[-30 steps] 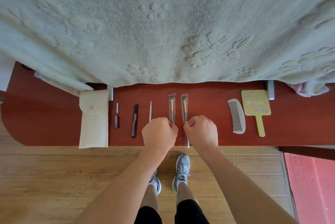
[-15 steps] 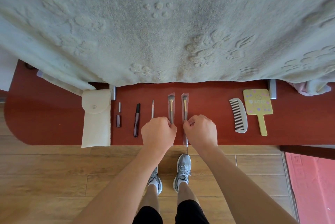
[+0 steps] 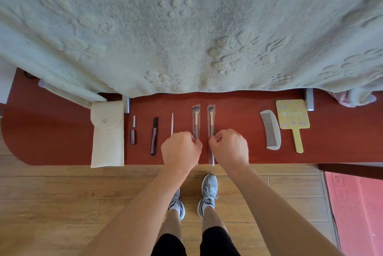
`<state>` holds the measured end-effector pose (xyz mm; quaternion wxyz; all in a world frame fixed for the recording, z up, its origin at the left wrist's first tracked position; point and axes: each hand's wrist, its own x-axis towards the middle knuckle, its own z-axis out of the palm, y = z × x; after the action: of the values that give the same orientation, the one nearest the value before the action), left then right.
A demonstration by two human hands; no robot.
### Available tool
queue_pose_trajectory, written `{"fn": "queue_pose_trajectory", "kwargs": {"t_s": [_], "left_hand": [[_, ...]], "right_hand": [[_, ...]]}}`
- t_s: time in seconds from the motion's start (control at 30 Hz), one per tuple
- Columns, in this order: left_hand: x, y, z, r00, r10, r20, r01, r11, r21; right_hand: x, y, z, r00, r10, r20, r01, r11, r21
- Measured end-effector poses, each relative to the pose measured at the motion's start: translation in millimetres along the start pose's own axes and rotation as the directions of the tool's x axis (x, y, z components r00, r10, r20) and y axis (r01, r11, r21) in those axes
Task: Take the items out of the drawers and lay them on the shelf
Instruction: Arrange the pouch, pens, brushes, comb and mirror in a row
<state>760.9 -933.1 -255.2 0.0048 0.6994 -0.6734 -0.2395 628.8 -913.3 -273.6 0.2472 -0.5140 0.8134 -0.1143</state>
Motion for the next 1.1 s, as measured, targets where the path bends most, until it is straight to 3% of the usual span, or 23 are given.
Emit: {"fn": "queue_pose_trajectory", "kwargs": {"t_s": [0.5,0.8,1.1], "left_hand": [[-1,-3,-5,0.999,0.001,-0.035,-0.002,0.999,-0.043],[-1,-28,-29,0.996,-0.030,-0.084,0.025,0.998,-0.058],[2,-81,-48,0.981,-0.085,-0.176,0.070,0.994,-0.090]], "right_hand": [[1,1,-3,1.000,-0.013,-0.023,0.013,1.000,0.002],[-4,-37,-6,0.995,-0.085,-0.058,0.087,0.995,0.040],[-18,-88,16,0.990,-0.134,0.038,0.133,0.990,0.040]]}}
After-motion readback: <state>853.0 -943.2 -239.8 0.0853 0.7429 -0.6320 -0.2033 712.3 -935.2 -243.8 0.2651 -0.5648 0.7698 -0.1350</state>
